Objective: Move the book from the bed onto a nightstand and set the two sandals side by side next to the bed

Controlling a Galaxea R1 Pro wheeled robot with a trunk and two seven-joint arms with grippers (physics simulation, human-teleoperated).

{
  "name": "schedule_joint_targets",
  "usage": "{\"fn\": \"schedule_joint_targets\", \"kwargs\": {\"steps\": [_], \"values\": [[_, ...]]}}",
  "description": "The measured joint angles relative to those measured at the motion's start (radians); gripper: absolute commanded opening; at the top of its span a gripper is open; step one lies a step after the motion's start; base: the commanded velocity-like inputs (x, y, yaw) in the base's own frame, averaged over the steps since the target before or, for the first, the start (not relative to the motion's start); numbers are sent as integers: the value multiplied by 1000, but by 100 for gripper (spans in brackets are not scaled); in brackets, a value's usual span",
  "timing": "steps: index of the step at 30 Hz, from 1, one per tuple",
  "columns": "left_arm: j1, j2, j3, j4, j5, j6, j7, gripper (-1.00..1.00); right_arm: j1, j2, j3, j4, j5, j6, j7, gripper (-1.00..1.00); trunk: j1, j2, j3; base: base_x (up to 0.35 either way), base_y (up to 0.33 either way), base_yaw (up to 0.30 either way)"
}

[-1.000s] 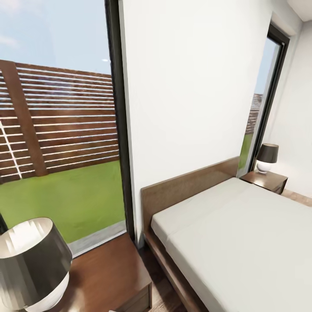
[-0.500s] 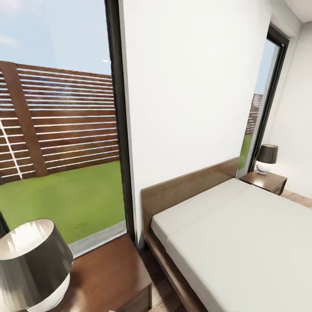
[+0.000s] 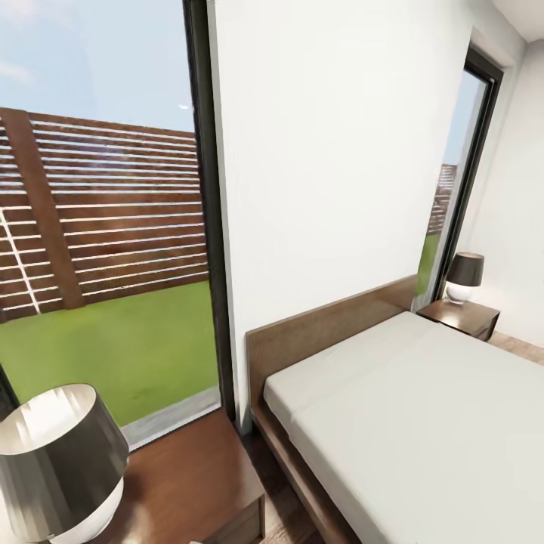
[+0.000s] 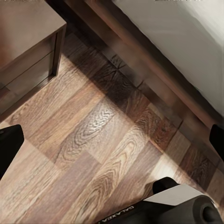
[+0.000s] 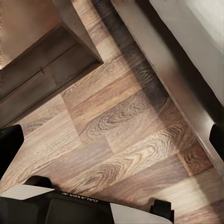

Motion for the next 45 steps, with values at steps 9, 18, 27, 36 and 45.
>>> {"fn": "schedule_joint_targets", "kwargs": {"steps": [9, 18, 27, 36, 45], "values": [[0, 0, 0, 0, 0, 0, 0, 100, 0, 0, 0, 0, 0, 0, 0, 100, -35, 63, 28, 0, 0, 0], [-1, 0, 0, 0, 0, 0, 0, 100, -1, -1, 0, 0, 0, 0, 1, 100, -69, 125, 55, 0, 0, 0], [-1, 0, 0, 0, 0, 0, 0, 100, -1, -2, 0, 0, 0, 1, 1, 100, -104, 188, 83, 0, 0, 0], [-1, 0, 0, 0, 0, 0, 0, 100, -1, -3, -1, 0, 0, 1, 1, 100, -127, 230, 102, 0, 0, 0], [-1, 0, 0, 0, 0, 0, 0, 100, -1, -3, 0, 0, 0, 1, 1, 100, -127, 230, 102, 0, 0, 0]]}}
